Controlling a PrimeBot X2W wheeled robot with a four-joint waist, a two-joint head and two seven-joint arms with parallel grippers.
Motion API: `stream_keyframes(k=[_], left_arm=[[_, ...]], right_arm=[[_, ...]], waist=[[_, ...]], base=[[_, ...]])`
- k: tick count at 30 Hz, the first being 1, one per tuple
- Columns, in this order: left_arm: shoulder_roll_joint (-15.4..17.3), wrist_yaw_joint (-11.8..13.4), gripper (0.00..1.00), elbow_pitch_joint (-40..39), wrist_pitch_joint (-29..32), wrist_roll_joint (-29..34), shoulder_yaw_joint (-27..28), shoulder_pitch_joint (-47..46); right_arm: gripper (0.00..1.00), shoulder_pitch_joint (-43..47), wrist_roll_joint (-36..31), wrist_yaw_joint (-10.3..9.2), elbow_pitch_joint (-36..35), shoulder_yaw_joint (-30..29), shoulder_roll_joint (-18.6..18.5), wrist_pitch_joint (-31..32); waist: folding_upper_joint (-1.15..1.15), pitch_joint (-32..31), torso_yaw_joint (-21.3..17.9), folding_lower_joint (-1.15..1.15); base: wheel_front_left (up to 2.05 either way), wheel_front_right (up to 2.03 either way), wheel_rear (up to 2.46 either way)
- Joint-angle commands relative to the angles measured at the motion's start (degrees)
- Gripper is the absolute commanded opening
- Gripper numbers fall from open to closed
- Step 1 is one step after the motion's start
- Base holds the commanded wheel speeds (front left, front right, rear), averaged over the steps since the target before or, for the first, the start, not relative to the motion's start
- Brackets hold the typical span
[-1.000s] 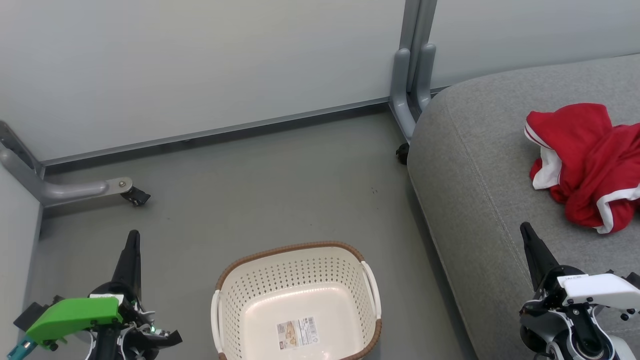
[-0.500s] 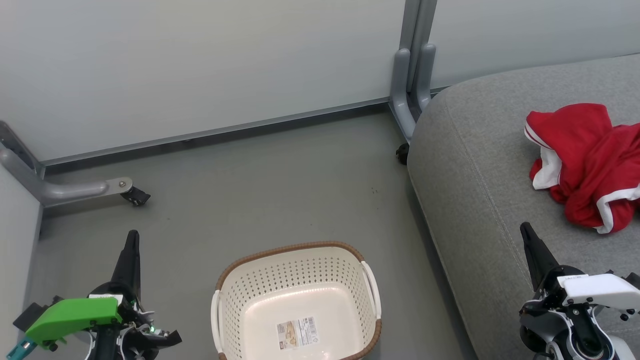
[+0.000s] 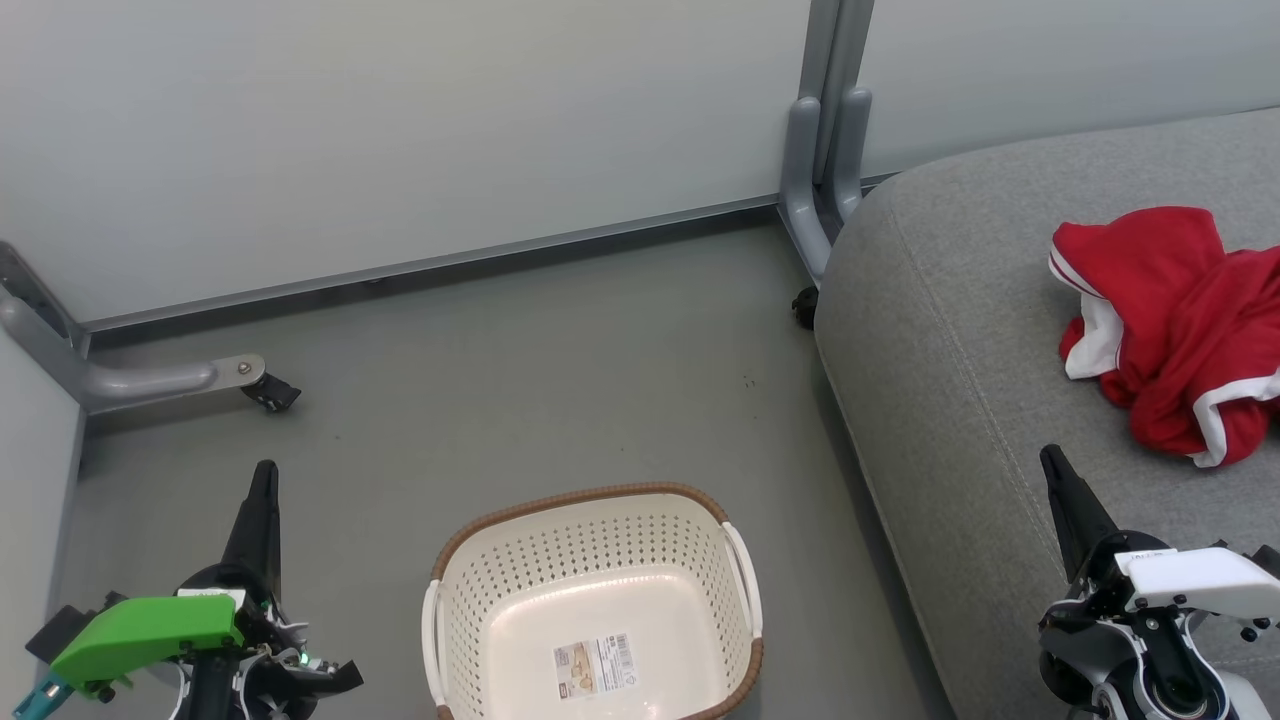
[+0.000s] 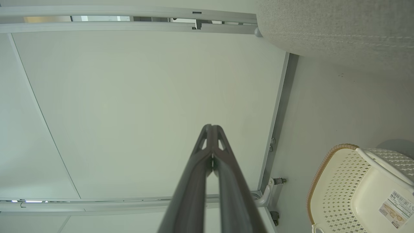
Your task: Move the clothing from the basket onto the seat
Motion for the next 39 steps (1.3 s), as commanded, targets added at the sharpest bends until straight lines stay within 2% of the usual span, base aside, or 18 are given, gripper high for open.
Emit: stream_keyframes(k=[1, 39], left_arm=[[-0.09, -0.25, 0.0, 0.05, 0.16, 0.19, 0.16, -0.86], [-0.47, -0.25, 0.0, 0.07, 0.63, 0.73, 0.81, -0.87]], right_arm=[[0.0, -0.53, -0.16, -0.02, 0.14, -0.2, -0.08, 0.21], [0.0, -0.57, -0.52, -0.02, 0.16, -0.57, 0.19, 0.56]], waist=[[0.0, 0.0, 0.0, 0.0], [0.0, 0.0, 0.0, 0.0]], base=[[0.0, 0.0, 0.0], [0.0, 0.0, 0.0]])
